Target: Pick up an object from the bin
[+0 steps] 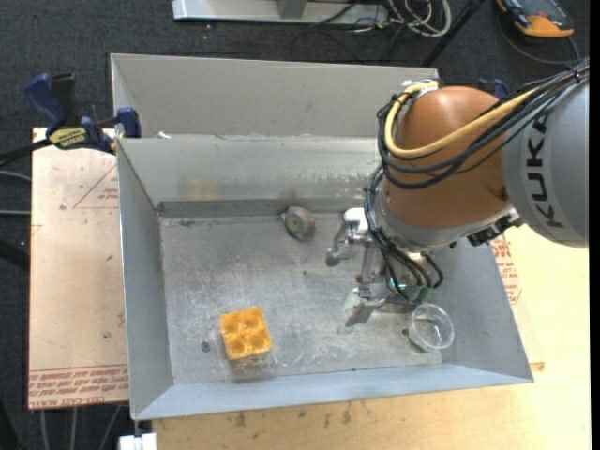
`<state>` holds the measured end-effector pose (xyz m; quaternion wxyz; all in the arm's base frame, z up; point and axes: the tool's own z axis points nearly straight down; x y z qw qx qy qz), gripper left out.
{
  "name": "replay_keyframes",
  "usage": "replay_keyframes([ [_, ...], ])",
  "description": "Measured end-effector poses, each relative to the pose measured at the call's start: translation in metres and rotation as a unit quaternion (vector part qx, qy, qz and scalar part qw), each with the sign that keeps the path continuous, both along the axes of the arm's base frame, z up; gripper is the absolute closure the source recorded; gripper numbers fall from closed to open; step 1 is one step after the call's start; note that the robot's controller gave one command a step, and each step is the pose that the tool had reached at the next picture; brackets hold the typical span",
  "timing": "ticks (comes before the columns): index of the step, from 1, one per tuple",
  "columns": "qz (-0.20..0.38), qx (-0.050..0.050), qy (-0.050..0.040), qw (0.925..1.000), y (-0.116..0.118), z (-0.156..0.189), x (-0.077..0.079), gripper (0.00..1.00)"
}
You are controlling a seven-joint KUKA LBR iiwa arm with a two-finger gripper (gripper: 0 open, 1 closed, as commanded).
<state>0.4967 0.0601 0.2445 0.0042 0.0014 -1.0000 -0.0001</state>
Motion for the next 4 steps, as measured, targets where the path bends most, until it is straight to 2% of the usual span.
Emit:
replay_keyframes([
  [1,-0.001,0.000,-0.0042,1.0000,0.000,0.004,0.002,0.00],
  [2,0.021,0.001,-0.0070,0.9998,0.046,-0.077,0.014,0.00],
  [3,0.101,0.001,-0.0034,0.9949,0.093,-0.087,-0.012,0.00],
  [4,0.155,0.001,-0.0049,0.9880,0.092,-0.120,0.005,0.00],
])
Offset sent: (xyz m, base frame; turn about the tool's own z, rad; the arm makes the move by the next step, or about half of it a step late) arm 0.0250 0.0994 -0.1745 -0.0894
